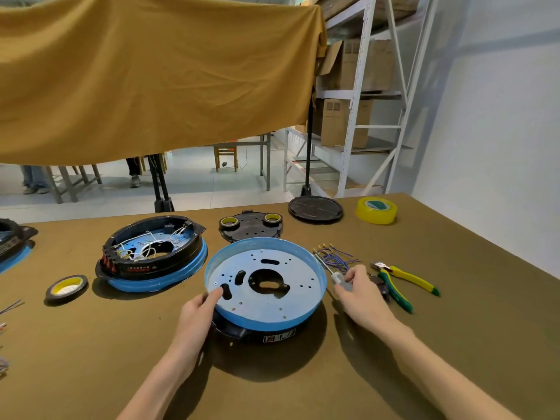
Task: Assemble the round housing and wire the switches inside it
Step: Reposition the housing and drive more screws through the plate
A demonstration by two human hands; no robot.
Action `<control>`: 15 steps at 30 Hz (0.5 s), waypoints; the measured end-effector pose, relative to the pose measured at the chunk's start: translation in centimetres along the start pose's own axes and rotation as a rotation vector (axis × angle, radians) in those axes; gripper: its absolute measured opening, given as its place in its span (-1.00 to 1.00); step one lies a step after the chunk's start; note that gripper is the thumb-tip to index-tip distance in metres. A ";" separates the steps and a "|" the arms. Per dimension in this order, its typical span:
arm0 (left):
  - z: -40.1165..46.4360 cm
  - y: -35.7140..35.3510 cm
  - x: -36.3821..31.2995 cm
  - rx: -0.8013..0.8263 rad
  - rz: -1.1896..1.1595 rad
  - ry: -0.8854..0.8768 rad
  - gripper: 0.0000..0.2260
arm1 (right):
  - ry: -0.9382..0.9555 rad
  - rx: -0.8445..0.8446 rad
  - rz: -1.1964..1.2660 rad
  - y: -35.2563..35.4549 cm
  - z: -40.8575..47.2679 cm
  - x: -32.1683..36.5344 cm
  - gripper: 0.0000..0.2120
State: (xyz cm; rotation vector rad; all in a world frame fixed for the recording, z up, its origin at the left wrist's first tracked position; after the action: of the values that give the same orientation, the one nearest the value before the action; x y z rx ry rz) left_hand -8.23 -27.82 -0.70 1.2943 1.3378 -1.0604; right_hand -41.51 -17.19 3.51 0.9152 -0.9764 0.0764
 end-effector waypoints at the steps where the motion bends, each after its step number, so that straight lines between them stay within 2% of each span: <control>1: 0.1 0.0 -0.2 -0.020 0.042 -0.043 -0.83 | 0.007 -0.012 -0.016 -0.4 -0.2 -0.5 -0.78; 6: 0.5 0.7 -1.2 -0.131 0.276 -0.266 -0.73 | 0.113 0.051 -0.163 -2.3 -0.9 -0.2 -0.80; 8: 0.6 1.0 -1.2 -0.146 0.310 -0.293 -0.73 | 0.130 0.063 -0.166 -2.1 -0.7 0.5 -0.87; 11: -0.2 1.8 -1.8 -0.262 0.393 -0.375 -0.56 | 0.125 0.024 -0.167 -0.3 0.1 0.6 -0.89; 13: -2.1 1.4 -4.1 -0.315 0.440 -0.608 -0.58 | 0.111 0.046 -0.232 0.9 0.4 -0.2 -0.86; 15: -4.3 -1.0 -5.8 -0.201 0.510 -0.867 -0.66 | 0.084 0.159 -0.315 0.7 -0.2 -1.6 -0.80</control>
State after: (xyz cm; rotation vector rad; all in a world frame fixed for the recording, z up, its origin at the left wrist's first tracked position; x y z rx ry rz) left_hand -9.66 -24.58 5.72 0.7915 0.4102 -0.9197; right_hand -42.59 -16.06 2.66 1.1936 -0.7466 -0.0753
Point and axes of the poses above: each hand's wrist, its own z-axis towards the middle knuckle, its own y-axis out of the back of the hand, x = y × z, the point moved 10 cm from there along z, towards the middle knuckle, and after that the axes turned 14 degrees about -x, right-handed, at the moved point
